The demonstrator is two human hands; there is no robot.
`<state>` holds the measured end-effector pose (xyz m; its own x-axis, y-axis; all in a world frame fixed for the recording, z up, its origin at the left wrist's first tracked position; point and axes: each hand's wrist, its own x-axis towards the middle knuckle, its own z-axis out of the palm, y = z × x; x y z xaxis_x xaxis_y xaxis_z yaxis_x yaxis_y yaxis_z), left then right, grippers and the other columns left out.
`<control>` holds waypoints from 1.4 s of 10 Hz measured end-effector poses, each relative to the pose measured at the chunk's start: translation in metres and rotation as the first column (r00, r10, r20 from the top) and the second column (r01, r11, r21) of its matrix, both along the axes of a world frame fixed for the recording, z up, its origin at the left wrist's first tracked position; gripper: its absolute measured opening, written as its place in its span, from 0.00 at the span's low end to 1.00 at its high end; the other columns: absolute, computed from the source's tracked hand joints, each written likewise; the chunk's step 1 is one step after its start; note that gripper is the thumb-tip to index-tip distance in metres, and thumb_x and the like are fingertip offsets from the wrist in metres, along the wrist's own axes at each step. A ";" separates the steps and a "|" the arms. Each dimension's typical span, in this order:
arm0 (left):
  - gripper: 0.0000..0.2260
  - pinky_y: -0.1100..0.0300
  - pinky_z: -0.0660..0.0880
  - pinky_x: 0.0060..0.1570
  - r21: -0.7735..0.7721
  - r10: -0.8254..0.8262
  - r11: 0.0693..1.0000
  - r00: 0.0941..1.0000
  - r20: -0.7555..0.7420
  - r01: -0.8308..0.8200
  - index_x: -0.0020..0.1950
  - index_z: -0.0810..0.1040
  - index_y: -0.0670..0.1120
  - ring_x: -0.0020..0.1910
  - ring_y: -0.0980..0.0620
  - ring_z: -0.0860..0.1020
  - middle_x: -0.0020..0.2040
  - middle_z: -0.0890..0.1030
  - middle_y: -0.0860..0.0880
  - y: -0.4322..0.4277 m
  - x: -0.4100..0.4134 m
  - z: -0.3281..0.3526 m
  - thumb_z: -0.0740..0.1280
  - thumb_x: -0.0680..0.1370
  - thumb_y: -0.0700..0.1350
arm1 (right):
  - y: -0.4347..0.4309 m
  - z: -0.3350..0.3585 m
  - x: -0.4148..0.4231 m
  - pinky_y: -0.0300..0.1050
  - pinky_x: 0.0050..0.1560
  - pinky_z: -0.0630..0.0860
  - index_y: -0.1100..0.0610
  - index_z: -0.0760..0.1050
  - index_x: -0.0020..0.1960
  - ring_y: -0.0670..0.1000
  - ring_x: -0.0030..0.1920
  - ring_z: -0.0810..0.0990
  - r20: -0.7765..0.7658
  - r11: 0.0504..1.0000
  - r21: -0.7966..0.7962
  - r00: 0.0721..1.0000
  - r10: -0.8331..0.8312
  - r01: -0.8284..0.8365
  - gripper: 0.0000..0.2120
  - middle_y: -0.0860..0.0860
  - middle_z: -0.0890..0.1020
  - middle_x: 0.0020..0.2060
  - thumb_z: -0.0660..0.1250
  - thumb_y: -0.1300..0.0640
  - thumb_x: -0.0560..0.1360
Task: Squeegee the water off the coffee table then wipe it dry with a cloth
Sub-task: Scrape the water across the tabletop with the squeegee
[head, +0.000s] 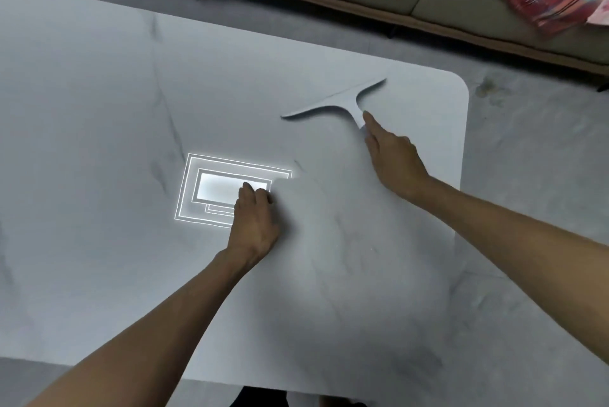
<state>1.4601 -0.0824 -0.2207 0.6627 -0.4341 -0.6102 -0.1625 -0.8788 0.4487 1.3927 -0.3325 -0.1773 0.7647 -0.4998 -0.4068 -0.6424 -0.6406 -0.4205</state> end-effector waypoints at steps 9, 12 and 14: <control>0.29 0.35 0.51 0.71 0.262 -0.122 0.953 0.983 -0.140 0.155 0.73 0.57 0.37 0.71 0.20 0.47 0.71 0.54 0.24 -0.036 0.005 -0.019 0.57 0.72 0.41 | -0.025 0.010 -0.036 0.53 0.60 0.69 0.48 0.51 0.79 0.65 0.61 0.75 -0.176 0.960 -0.070 0.944 -0.279 0.271 0.23 0.61 0.76 0.63 0.47 0.51 0.84; 0.23 0.45 0.66 0.64 0.211 -0.162 0.961 0.983 -0.086 0.177 0.66 0.65 0.38 0.66 0.32 0.63 0.69 0.63 0.30 -0.028 0.012 -0.006 0.60 0.72 0.43 | 0.012 0.062 -0.135 0.39 0.52 0.71 0.42 0.50 0.78 0.55 0.54 0.80 -0.452 0.976 0.099 0.882 -0.131 0.196 0.23 0.54 0.78 0.63 0.47 0.48 0.83; 0.25 0.47 0.65 0.66 0.193 -0.380 0.900 0.920 -0.095 0.391 0.68 0.63 0.38 0.66 0.32 0.64 0.66 0.65 0.30 -0.008 -0.026 -0.001 0.61 0.72 0.43 | -0.078 0.042 -0.049 0.55 0.50 0.76 0.54 0.61 0.72 0.64 0.50 0.78 -0.143 0.957 -0.084 0.948 -0.286 0.276 0.19 0.65 0.78 0.55 0.48 0.54 0.83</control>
<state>1.4345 -0.0907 -0.2213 0.4322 -0.5115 -0.7427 -0.4879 -0.8253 0.2844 1.3440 -0.4109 -0.1351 0.5210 -0.7134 -0.4687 -0.8534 -0.4464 -0.2693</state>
